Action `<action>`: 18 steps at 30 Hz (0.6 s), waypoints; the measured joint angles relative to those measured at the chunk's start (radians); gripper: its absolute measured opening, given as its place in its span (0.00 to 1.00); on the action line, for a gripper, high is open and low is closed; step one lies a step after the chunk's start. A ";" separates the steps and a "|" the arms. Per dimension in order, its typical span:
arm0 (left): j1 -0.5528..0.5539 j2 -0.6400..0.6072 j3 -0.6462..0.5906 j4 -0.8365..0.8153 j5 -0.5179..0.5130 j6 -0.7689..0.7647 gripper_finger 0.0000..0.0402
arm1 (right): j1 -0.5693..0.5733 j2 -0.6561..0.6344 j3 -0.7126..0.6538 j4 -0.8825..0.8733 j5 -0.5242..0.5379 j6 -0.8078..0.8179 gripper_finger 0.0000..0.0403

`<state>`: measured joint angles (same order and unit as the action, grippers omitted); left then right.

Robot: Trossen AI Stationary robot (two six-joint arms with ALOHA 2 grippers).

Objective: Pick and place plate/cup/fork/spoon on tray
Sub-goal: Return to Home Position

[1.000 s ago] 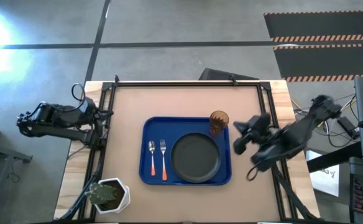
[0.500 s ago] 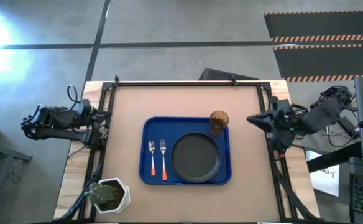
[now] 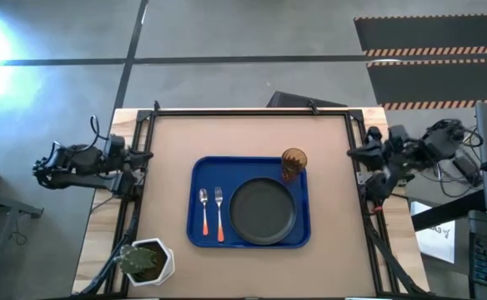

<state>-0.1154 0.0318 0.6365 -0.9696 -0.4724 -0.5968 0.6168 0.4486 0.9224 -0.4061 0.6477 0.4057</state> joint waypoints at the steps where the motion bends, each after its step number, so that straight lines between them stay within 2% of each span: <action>1: 0.000 0.001 0.000 0.014 0.022 -0.013 0.00 | 0.000 -0.007 -0.004 -0.015 0.002 0.030 0.02; 4: 0.000 0.009 -0.002 0.041 0.129 -0.053 0.00 | 0.001 -0.032 -0.005 -0.033 -0.013 0.074 0.02; 6: 0.000 0.014 -0.003 0.029 0.201 -0.027 0.00 | 0.000 -0.034 -0.004 -0.048 -0.090 0.145 0.02; 8: 0.000 0.012 -0.002 0.041 0.274 -0.078 0.00 | 0.001 -0.026 -0.009 -0.058 -0.164 0.212 0.02; 11: 0.000 0.012 -0.005 0.054 0.320 -0.142 0.00 | 0.001 -0.013 -0.011 -0.055 -0.306 0.139 0.02; 15: 0.000 0.011 -0.005 0.116 0.422 -0.025 0.00 | 0.001 0.002 -0.040 0.009 -0.467 0.102 0.02; 18: 0.000 0.010 -0.005 0.189 0.485 0.046 0.00 | 0.000 -0.002 -0.109 0.146 -0.652 0.049 0.02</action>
<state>-0.1158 0.0413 0.6315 -0.7811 0.0122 -0.5504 0.6172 0.4463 0.8138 -0.2599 -0.0040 0.4544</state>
